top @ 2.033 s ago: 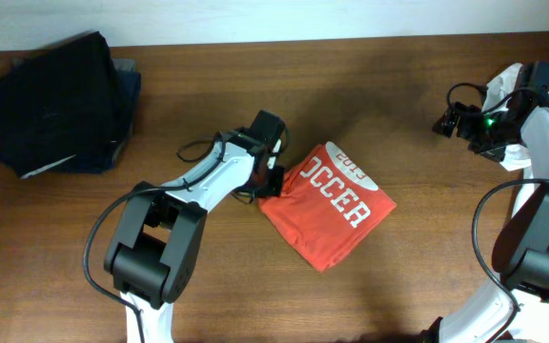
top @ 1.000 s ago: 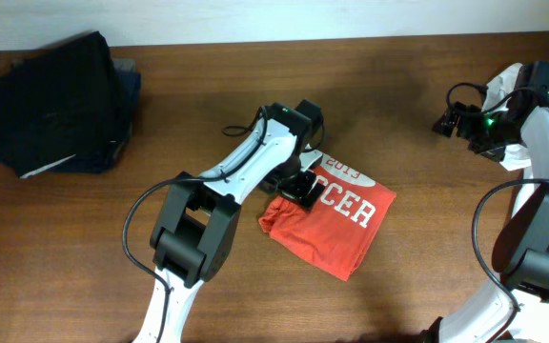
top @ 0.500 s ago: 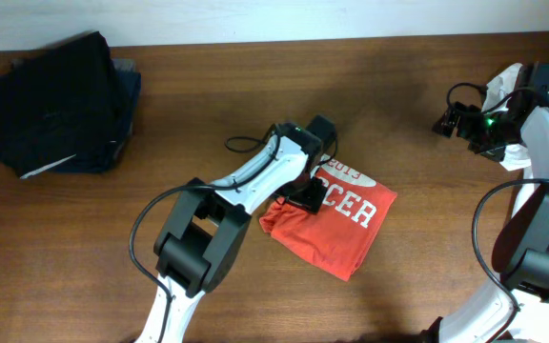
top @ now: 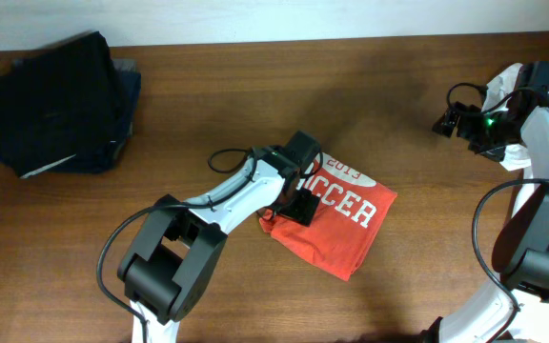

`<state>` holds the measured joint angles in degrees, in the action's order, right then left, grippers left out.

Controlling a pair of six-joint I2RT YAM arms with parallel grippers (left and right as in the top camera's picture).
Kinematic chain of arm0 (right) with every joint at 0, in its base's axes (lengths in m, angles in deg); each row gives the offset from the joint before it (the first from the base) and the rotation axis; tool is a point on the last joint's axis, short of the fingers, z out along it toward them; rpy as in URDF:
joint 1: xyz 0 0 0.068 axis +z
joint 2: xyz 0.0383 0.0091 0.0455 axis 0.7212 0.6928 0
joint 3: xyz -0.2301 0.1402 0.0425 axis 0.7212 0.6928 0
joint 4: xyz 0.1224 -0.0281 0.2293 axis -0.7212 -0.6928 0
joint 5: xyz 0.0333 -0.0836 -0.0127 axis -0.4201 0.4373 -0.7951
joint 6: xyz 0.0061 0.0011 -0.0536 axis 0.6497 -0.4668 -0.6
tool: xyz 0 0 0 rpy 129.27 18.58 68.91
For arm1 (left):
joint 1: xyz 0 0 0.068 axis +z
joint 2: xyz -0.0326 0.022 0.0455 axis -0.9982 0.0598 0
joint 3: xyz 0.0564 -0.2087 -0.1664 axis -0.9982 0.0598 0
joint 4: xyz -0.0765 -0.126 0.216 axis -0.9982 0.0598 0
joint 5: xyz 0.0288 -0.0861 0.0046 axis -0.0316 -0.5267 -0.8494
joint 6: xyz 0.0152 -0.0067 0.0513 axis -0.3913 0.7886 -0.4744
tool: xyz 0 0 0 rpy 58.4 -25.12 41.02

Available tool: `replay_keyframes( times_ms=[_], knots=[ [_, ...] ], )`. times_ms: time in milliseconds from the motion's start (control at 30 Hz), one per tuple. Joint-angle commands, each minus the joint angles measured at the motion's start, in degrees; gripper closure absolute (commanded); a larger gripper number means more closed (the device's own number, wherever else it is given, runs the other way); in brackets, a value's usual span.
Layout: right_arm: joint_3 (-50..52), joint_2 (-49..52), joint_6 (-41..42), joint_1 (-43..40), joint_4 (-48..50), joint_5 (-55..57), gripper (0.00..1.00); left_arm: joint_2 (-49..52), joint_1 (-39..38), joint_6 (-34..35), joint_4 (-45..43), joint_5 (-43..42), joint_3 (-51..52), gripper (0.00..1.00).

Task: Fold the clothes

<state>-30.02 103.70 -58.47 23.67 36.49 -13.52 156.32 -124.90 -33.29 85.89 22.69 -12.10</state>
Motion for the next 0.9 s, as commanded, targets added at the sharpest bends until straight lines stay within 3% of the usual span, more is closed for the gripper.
replay_keyframes(
  times_ms=[0,33,133,167,267,333,367,633,867],
  knots=[
    [-0.70,-1.92,0.44,-0.04,-0.04,0.09,0.02,-0.04,0.63,-1.44,-1.49,-1.44,0.63,0.07],
    [-0.70,-1.92,0.44,-0.04,-0.04,0.09,0.02,-0.04,0.63,-1.44,-1.57,-1.42,0.63,0.08],
    [-0.70,-1.92,0.44,-0.04,-0.04,0.09,0.02,-0.04,0.63,-1.44,-1.55,0.15,0.63,0.37],
    [-0.70,-1.92,0.44,-0.04,-0.04,0.09,0.02,-0.04,0.63,-1.44,-1.36,0.35,0.63,0.65],
    [-0.70,-1.92,0.44,-0.04,-0.04,0.09,0.02,-0.04,0.63,-1.44,-1.31,0.52,0.63,0.86],
    [-0.70,-1.92,0.44,-0.04,-0.04,0.11,0.02,-0.04,0.63,-1.42,-1.46,0.52,0.63,0.90],
    [-0.70,-1.92,0.44,-0.04,-0.04,0.09,0.02,-0.04,0.63,-1.42,-1.60,0.52,0.63,0.99],
    [-0.70,-1.92,0.44,-0.04,-0.04,0.09,0.01,-0.31,1.05,-1.40,-2.12,0.48,0.22,0.99],
    [-0.70,-1.92,0.44,-0.04,-0.04,0.09,0.02,-6.08,2.62,-1.42,-2.10,0.68,-7.63,0.99]
  ],
)
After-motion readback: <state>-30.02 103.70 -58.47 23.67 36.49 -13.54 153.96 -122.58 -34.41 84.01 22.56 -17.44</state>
